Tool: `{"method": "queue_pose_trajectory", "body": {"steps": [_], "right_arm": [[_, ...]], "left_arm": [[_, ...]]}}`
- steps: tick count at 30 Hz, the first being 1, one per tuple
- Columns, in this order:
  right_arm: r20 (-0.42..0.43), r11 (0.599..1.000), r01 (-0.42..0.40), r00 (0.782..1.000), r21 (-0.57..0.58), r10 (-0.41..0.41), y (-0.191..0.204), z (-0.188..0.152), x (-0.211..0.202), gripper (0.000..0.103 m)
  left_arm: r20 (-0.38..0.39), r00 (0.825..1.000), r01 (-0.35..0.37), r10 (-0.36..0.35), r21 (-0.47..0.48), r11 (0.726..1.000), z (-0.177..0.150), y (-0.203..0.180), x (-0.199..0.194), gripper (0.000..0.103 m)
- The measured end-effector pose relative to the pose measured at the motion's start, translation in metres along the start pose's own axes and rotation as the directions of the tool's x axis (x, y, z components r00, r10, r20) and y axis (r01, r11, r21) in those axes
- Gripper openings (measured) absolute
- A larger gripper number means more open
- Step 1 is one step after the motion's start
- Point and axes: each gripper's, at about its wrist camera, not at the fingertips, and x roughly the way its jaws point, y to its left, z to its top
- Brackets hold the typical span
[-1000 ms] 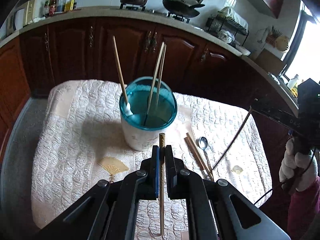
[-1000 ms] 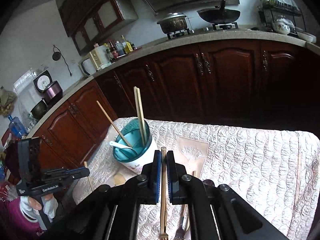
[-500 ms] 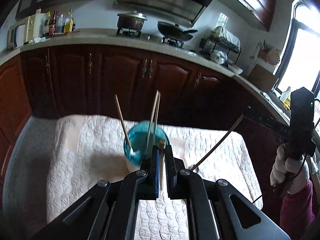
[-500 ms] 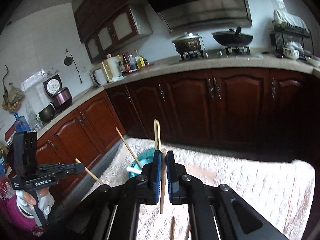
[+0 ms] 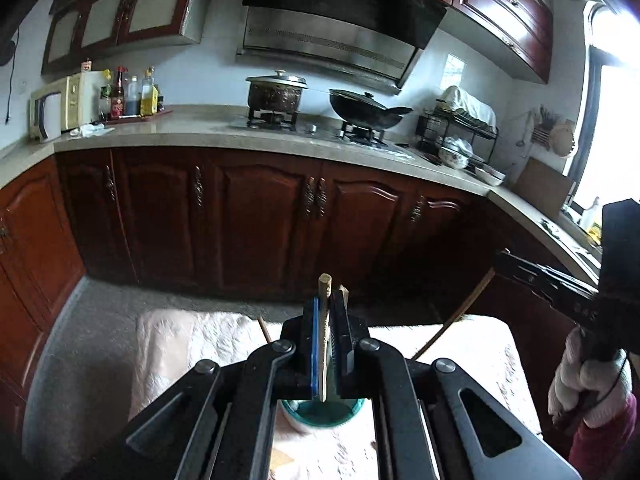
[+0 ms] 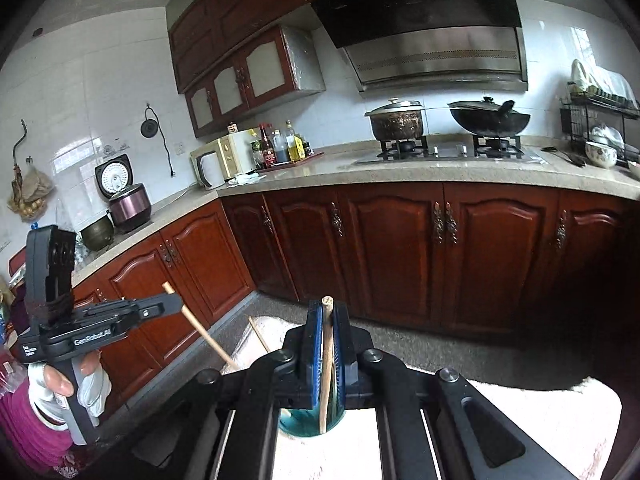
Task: Organize utensils
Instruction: 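Carry both held chopsticks over the floral cup and lower them in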
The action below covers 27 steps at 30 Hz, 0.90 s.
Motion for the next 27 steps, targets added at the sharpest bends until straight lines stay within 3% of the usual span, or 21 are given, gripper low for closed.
{"method": "queue_pose_trajectory", "body": {"steps": [3,14,27], "right_arm": [[-0.017,1.000,-0.001,1.000,0.001,0.001,0.000,0.003,0.019,0.007],[-0.163,0.998,-0.001,0.987,0.064,0.011,-0.028,-0.029,0.097,0.007],[-0.230,0.995,-0.018,0.972,0.097,0.040,-0.038,-0.058,0.143,0.007]], "left_arm": [[0.004,0.999,-0.039,0.039,0.016,0.999,0.003,0.001,0.019,0.005],[-0.126,0.988,-0.090,0.091,0.011,0.996,-0.032,0.009,0.092,0.005],[-0.166,0.981,-0.096,0.096,0.009,0.995,-0.042,0.011,0.117,0.005]]}}
